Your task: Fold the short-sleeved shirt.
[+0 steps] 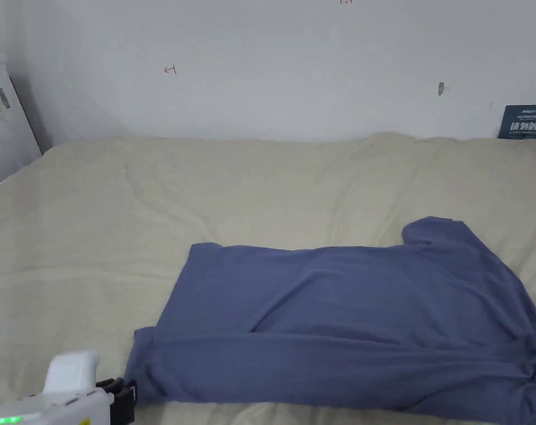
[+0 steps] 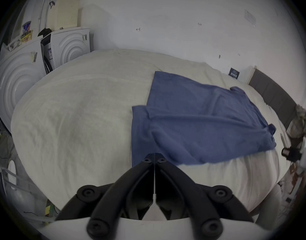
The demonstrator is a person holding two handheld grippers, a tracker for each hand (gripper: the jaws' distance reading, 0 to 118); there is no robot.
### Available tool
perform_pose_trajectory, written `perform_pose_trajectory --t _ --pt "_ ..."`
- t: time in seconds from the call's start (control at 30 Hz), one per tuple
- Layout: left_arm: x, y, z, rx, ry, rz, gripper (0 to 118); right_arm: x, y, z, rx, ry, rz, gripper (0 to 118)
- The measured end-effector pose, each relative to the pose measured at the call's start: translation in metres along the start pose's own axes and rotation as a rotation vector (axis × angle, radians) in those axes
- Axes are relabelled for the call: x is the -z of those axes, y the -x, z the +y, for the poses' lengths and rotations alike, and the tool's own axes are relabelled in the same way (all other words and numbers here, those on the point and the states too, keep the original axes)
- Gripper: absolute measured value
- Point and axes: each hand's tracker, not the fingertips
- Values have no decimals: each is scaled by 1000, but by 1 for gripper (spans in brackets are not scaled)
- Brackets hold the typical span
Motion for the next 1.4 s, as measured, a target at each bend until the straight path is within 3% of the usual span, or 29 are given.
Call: perform_pose_trajectory --t 0.03,0.07,0.1,0.2,0.3,0.33,0.43,0.47,0.57,0.63,0.67,0.7,0.73,0.77,1.0,1.1,1.13,1.17,1.23,1.27,1.3,1.33,1.37,1.4 --pt "4 4 4 -1 -6 -10 54 0 1 0 2 1 8 0" --pt "10 1 7 -9 -17 -22 98 0 1 0 3 4 17 0" --pt "20 3 10 -4 -5 -14 115 1 1 1 11 9 31 0" --pt "41 1 10 3 71 12 116 3 2 0 35 20 44 0" --pt "61 2 1 -59 181 -20 110 4 5 0 18 28 35 0" --pt "57 -5 -2 -26 154 65 106 5 5 0 15 37 35 0" --pt "48 -20 0 136 108 141 78 5 3 1 10 48 37 0" --pt "44 -21 4 178 103 159 61 5 1 2 14 51 42 0" --pt "39 -23 6 107 77 82 10 6 -3 2 21 51 38 0" --pt "40 -24 11 53 113 44 9 9 -6 5 -5 54 5 2" --pt "41 -30 8 52 136 42 9 11 -8 7 -34 44 -25 22" --pt "42 -35 4 41 152 31 9 15 -10 7 -71 41 -45 51" --pt "39 -33 13 185 102 136 9 21 -14 10 -106 67 -60 80" --pt "39 -35 11 140 110 75 9 29 -19 12 -144 115 -53 97" --pt "30 -29 16 63 107 37 9 67 -37 23 -84 118 -116 96" --pt "29 -32 16 82 115 36 9 81 -41 30 8 186 -10 96" --pt "30 -32 17 90 120 40 9 89 -40 31 13 227 -28 96" --pt "31 -33 18 106 118 52 9 93 -36 31 -29 217 -91 96" --pt "31 -37 17 121 125 61 9 86 -24 32 -96 188 -96 94" --pt "32 -37 18 126 127 64 9 82 -22 34 -86 183 -95 80" --pt "31 -38 17 123 137 57 9 76 -20 36 -79 166 -82 57" --pt "30 -39 17 130 139 60 9 77 -15 38 -83 148 -85 25" --pt "28 -40 18 130 135 59 9 80 -10 36 -82 152 -69 6" --pt "28 -38 19 130 131 58 9 85 -7 35 -85 177 -39 6"
